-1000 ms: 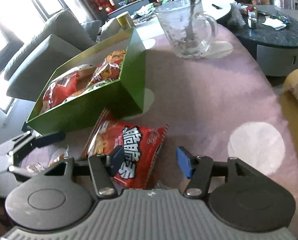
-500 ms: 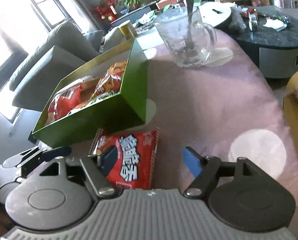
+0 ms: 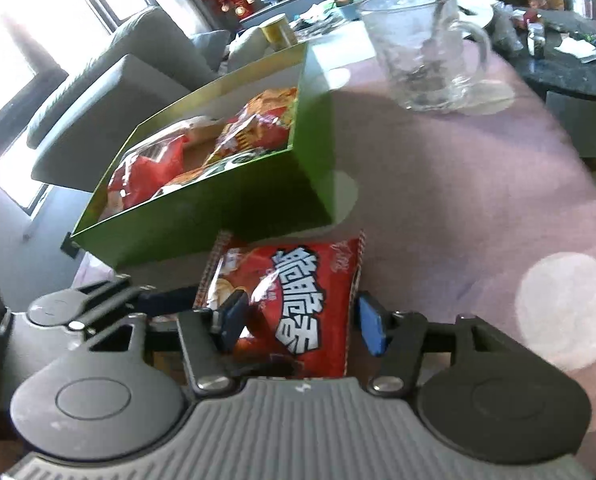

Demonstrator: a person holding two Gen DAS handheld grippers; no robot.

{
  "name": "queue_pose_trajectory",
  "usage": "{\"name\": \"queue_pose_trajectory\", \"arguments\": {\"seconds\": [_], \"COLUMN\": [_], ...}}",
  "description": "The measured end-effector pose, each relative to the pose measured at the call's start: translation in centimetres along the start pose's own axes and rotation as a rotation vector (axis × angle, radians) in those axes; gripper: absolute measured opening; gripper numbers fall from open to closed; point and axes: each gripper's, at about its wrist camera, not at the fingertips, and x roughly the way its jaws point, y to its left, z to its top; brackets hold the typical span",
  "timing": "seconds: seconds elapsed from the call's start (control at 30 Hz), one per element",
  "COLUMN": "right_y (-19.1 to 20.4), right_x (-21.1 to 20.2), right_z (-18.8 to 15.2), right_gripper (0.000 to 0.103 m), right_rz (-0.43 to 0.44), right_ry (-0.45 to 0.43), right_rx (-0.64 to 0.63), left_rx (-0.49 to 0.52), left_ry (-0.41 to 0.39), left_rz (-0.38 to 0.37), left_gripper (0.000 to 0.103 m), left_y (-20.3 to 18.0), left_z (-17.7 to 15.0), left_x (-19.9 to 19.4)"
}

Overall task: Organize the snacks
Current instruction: 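Lift the red chip bag over the box rim and lower it inside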

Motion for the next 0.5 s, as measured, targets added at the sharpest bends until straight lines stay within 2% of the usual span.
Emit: {"name": "queue_pose_trajectory", "arguments": {"seconds": [0.07,0.5], "right_y": [0.3,3.3], "right_x": [-0.1,-3.6], "right_z": [-0.1,0.8], "right_gripper": [0.064,0.062], "right_rz": [-0.007,0.021], "right_ry": [-0.012,-0.136], "right_rx": [-0.015,-0.098], "left_rx": [-0.012,-0.014], "left_ry": [-0.005,-0.144], "left_rz": [-0.012,0.017], "left_gripper": [0.069,0.069], "left_y": [0.1,-0.2], "left_z": [0.0,1.5], "left_x": [-0.4,-5.5]}}
